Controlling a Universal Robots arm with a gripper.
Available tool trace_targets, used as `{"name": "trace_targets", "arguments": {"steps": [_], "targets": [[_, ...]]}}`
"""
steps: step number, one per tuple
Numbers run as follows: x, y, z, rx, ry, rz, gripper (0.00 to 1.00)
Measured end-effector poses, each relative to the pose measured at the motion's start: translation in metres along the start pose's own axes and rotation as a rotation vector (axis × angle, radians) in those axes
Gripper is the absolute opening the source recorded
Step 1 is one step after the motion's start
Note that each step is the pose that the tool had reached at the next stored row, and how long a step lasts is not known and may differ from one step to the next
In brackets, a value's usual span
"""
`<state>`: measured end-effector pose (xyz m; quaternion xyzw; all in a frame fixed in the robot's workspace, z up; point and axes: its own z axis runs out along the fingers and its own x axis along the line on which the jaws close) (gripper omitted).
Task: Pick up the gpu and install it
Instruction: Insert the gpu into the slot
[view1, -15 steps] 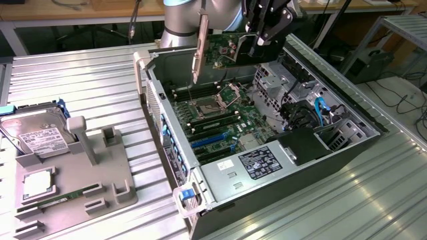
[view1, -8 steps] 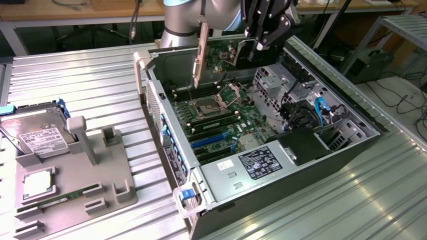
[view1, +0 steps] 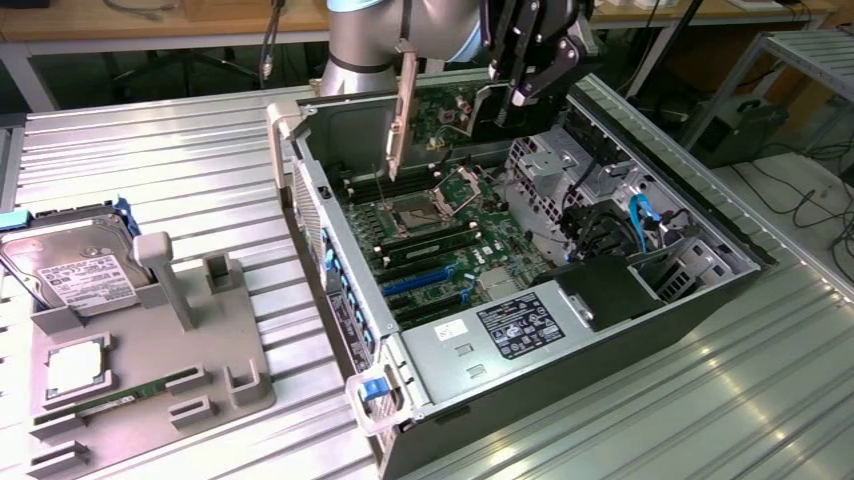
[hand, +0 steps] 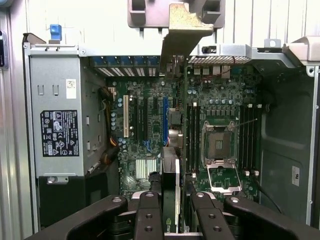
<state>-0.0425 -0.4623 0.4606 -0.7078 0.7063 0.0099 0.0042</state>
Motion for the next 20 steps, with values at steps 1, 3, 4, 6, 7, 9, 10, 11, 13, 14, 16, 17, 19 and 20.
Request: {"name": "trace_targets", "arguments": {"steps": [1, 3, 4, 6, 7, 9, 10, 11, 13, 14, 16, 17, 19, 20], "targets": [[0.0, 0.0, 0.0006, 0.0005, -0.0001, -0.001, 0.27], [0.0, 0.0, 0.0019, 0.0013, -0.0001, -0.002, 0.27], [0.0, 0.0, 0.0026, 0.0017, 0.0, -0.003, 0.27], [0.0, 0.0, 0.0044, 0.0027, -0.0001, -0.004, 0.27], [0.0, 0.0, 0.0053, 0.0034, -0.0001, -0.005, 0.27], [0.0, -0.0001, 0.007, 0.0051, 0.0, -0.006, 0.27], [0.0, -0.0001, 0.0078, 0.0062, 0.0, -0.006, 0.27], [0.0, -0.0001, 0.0086, 0.0071, -0.0001, -0.007, 0.27], [0.0, -0.0001, 0.01, 0.009, -0.0001, -0.008, 0.27], [0.0, -0.0001, 0.0108, 0.01, 0.0, -0.009, 0.27], [0.0, -0.0001, 0.0126, 0.0127, 0.0, -0.011, 0.27], [0.0, -0.0001, 0.0131, 0.0136, 0.0001, -0.012, 0.27], [0.0, -0.0001, 0.0144, 0.0147, 0.0, -0.013, 0.27], [0.0, -0.0001, 0.0149, 0.0147, 0.0, -0.013, 0.27]]}}
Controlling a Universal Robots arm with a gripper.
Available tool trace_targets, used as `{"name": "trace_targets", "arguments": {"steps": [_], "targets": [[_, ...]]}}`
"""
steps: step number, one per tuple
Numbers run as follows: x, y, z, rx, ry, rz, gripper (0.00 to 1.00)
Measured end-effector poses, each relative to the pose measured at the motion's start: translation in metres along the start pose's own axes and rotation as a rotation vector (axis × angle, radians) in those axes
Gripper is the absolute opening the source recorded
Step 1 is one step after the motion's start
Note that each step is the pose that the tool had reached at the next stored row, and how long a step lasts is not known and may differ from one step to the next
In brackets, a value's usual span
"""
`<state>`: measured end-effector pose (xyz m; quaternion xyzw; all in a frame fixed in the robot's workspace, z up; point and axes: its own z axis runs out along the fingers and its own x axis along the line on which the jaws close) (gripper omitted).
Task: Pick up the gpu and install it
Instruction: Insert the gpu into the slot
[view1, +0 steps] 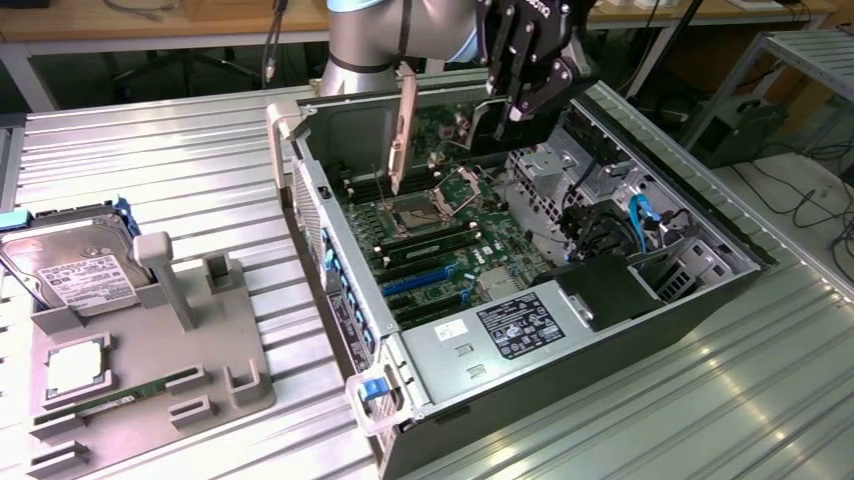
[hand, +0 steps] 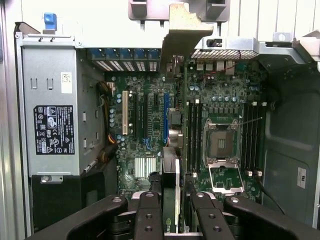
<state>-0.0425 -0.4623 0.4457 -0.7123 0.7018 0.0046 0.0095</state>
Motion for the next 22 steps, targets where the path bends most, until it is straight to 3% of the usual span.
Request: {"name": "trace_targets", "arguments": {"steps": [9, 22], "targets": [[0.0, 0.0001, 0.0072, 0.0001, -0.0037, -0.003, 0.27], [0.0, 0.0002, 0.0191, 0.0001, -0.0044, -0.003, 0.27]]}}
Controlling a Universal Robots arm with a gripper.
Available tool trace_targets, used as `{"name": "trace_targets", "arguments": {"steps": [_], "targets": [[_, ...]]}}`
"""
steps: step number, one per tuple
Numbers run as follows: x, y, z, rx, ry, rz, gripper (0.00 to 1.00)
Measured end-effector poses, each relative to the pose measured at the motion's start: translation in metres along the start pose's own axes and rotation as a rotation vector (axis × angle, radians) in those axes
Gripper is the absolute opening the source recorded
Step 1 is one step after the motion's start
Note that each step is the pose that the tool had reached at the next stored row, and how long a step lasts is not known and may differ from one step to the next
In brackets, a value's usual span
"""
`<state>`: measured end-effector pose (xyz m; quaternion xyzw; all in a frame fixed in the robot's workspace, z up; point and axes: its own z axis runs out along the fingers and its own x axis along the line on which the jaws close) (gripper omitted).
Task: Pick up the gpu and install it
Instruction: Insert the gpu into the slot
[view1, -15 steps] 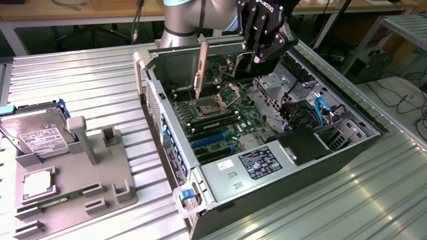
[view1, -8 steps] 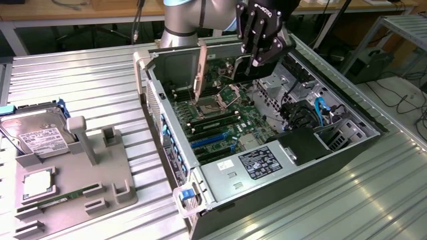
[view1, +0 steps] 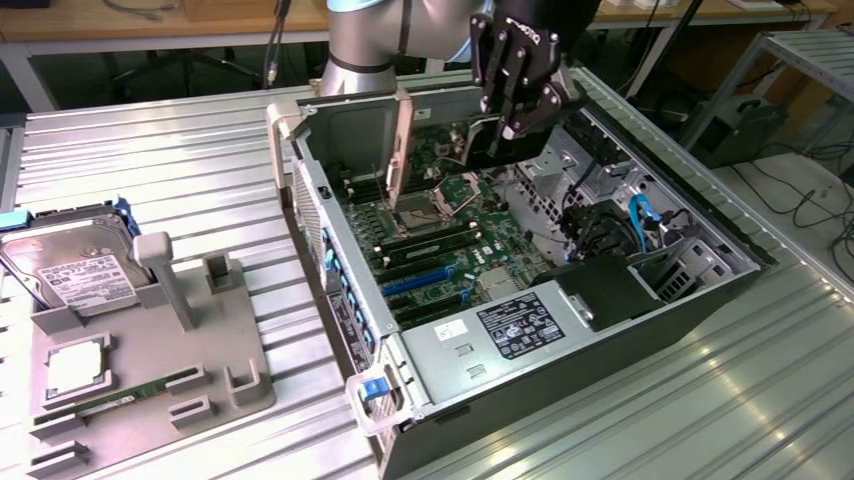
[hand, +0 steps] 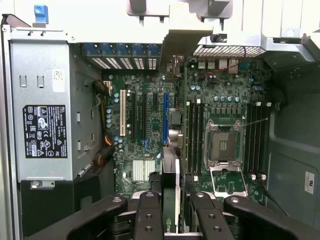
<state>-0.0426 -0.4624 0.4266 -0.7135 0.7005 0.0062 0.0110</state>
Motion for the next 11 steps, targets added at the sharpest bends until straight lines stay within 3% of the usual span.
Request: {"name": "trace_targets", "arguments": {"steps": [11], "targets": [[0.0007, 0.0001, 0.0083, 0.0, -0.0025, -0.001, 0.27]]}}
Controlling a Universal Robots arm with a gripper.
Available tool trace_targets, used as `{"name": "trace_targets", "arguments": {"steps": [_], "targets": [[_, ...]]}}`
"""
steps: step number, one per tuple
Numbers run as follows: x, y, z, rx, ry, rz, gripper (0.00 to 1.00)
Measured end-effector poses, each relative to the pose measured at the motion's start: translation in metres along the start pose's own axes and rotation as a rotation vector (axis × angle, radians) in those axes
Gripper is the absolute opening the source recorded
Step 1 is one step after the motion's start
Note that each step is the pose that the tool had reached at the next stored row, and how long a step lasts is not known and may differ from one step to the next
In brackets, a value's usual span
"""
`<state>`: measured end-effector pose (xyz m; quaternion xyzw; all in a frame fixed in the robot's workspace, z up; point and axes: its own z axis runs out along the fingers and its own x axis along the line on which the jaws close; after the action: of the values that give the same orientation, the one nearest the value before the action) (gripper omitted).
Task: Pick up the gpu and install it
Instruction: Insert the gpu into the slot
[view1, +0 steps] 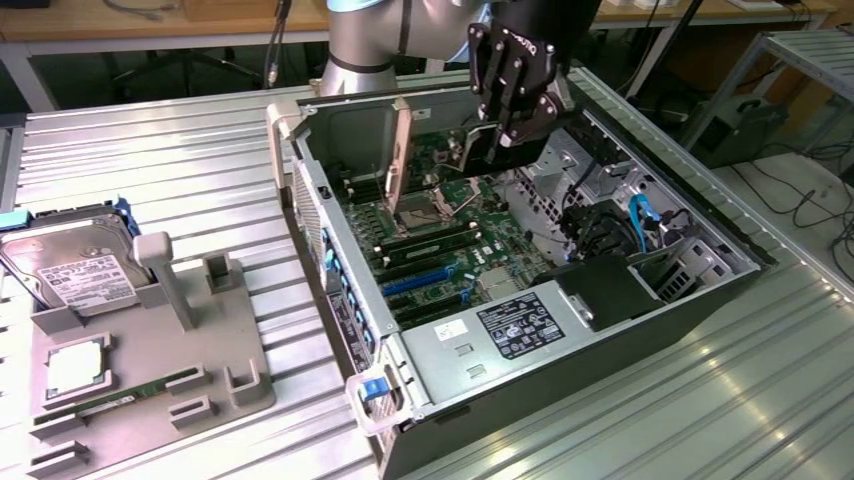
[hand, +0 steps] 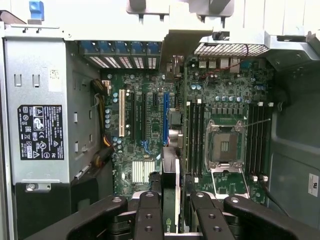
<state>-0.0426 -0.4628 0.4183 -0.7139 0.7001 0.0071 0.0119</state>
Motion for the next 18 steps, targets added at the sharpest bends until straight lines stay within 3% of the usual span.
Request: {"name": "trace_targets", "arguments": {"steps": [18], "targets": [[0.0, 0.0001, 0.0129, -0.0001, -0.0008, 0.0, 0.27]]}}
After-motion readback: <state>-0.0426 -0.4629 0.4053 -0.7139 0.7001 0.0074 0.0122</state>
